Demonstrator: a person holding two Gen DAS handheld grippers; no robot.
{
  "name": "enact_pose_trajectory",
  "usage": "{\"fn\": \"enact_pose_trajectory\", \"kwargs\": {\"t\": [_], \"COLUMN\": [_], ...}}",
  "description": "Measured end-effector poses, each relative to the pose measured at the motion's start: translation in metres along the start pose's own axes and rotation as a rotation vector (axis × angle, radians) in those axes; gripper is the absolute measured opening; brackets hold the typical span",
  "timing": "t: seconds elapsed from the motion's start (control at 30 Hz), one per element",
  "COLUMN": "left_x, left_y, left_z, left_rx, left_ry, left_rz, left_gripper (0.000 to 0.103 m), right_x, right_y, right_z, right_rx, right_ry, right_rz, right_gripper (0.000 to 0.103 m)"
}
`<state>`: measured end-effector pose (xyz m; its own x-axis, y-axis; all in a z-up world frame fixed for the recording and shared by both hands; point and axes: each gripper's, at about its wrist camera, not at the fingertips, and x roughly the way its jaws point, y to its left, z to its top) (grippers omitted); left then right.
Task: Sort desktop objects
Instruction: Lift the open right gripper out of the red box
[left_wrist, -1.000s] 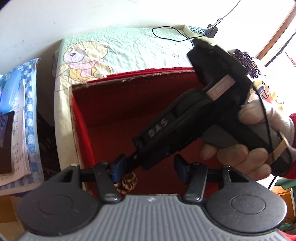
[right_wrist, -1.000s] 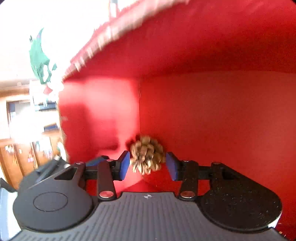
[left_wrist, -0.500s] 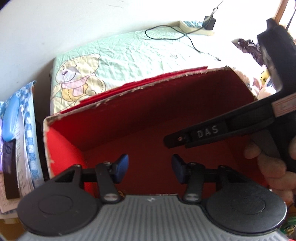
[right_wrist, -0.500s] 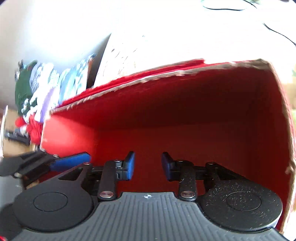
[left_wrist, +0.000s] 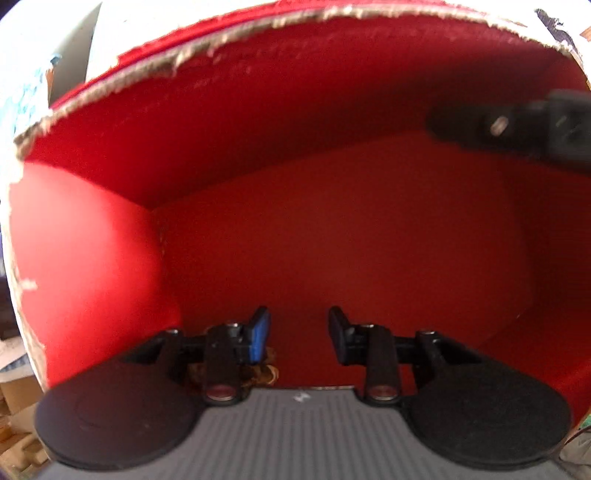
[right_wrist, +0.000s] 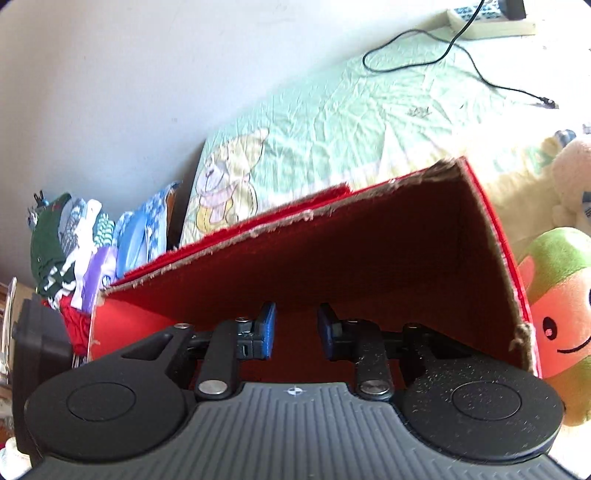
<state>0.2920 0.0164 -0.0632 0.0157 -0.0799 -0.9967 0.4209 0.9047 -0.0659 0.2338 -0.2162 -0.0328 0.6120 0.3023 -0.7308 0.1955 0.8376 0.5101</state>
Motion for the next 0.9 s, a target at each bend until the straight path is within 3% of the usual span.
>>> {"fn": "enact_pose_trajectory", "kwargs": {"t": [0.03, 0.13, 0.37, 0.6, 0.77, 0.9], "left_x": [0.001, 0.001, -0.008, -0.023, -0.038, -0.05], "left_y": [0.002, 0.006, 0.001, -0.006, -0.014, -0.023], "left_z": [-0.001, -0.006, -0.017, -0.024, -0.033, -0.048], "left_rx": [-0.004, -0.024, -0.01, -0.006, -0.006, -0.03], "left_ry": [0.018, 0.052, 0.01, -0.065, -0.147, -0.204], "left_rz": [-0.017, -0.06, -0.043, 0.022, 0.057, 0.08], "left_gripper": [0.042, 0.042, 0.042, 0.043, 0.058, 0.06], "right_x": [0.0, -0.005, 0.001, 0.006, 0.008, 0.009], "right_y": [0.002, 0.005, 0.018, 0.016, 0.017, 0.02], "right_z": [-0.002, -0.004, -0.003, 0.001, 0.002, 0.001], "right_rx": [0.001, -0.001, -0.009, -0.005, -0.007, -0.021], "right_ry": [-0.018, -0.058, -0.099, -0.079, -0.055, -0.045], "right_rz": [-0.004, -0.012, -0.024, -0.044, -0.065, -0.09], "right_gripper": [0.028, 0.028, 0.028, 0.029, 0.029, 0.029]}}
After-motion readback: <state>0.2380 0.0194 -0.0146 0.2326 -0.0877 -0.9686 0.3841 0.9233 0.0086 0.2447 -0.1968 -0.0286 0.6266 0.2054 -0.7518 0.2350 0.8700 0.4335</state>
